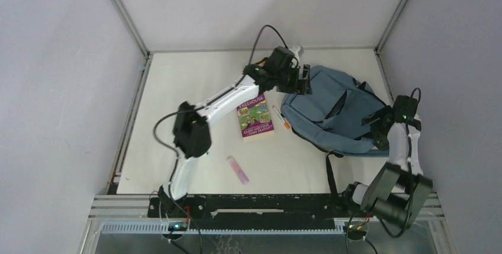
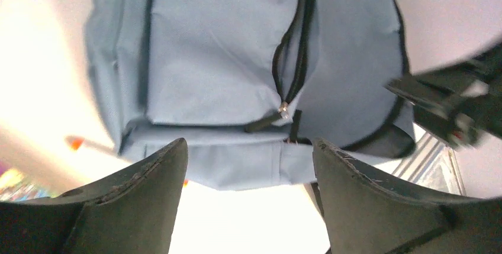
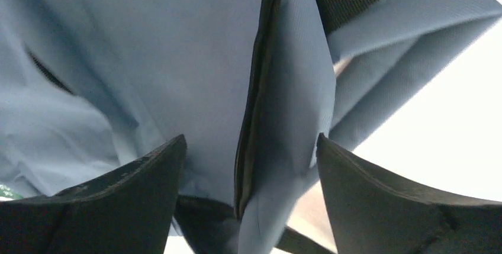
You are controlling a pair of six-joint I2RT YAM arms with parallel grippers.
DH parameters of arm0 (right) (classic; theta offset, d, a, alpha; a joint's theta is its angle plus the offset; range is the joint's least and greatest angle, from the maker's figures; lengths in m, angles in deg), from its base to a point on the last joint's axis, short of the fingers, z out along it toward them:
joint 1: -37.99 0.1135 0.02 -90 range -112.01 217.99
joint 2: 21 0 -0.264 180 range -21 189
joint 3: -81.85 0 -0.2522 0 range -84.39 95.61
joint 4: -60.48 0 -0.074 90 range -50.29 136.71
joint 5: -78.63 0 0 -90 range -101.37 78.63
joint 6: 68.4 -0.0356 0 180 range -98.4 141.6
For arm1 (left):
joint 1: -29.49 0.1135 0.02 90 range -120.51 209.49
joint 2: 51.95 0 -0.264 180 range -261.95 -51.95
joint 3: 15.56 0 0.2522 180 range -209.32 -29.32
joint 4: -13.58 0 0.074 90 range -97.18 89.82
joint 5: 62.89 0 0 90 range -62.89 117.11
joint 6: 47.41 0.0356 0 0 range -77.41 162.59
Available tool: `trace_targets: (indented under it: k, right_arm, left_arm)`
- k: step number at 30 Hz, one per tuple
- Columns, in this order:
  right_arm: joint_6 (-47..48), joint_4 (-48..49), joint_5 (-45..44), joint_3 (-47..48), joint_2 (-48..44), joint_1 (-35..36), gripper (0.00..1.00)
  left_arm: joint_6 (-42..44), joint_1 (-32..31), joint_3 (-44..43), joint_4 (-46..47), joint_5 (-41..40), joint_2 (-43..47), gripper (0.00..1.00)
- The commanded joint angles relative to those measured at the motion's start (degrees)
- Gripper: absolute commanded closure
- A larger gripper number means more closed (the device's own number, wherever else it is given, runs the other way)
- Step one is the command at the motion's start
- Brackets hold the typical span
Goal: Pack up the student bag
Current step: Adjust the student bag at the center of the board.
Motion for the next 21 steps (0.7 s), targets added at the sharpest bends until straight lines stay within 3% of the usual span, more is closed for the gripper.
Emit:
trace_targets:
  k: [1, 3, 4, 6, 7, 14, 21]
  right_arm:
    - [-0.8, 9.2, 2.9, 2.6, 9.5, -1.9, 0.14]
    - [-0.7, 10.7, 5.7, 3.0, 13.3, -2.4, 0.31]
    - [-0.6, 11.5, 6.9, 3.0, 14.0, -2.5, 0.46]
    - [-0.8, 12.1, 8.7, 3.2, 14.7, -3.2, 0.93]
    - [-1.2, 12.1, 9.2, 3.2, 14.4, -3.8, 1.00]
    - [-5.2, 10.6, 8.4, 2.3, 4.4, -9.0, 1.00]
    - [-10.7, 5.2, 7.0, 0.2, -5.7, -16.4, 1.00]
  left_arm:
    - [4.1, 0.2, 9.7, 0.6, -6.3, 13.5, 0.18]
    - [3.6, 0.4, 13.2, -2.2, -6.9, 15.1, 0.17]
    - [3.1, 0.5, 15.3, -3.1, -6.8, 15.9, 0.17]
    - [2.1, 0.6, 20.1, -3.3, -5.5, 17.9, 0.17]
    - [1.5, 0.6, 22.4, -3.2, -5.2, 18.8, 0.17]
    - [-1.7, 0.6, 29.4, -1.3, -0.1, 18.1, 0.18]
    - [-4.2, 0.1, 22.4, 1.6, 5.4, 10.5, 0.22]
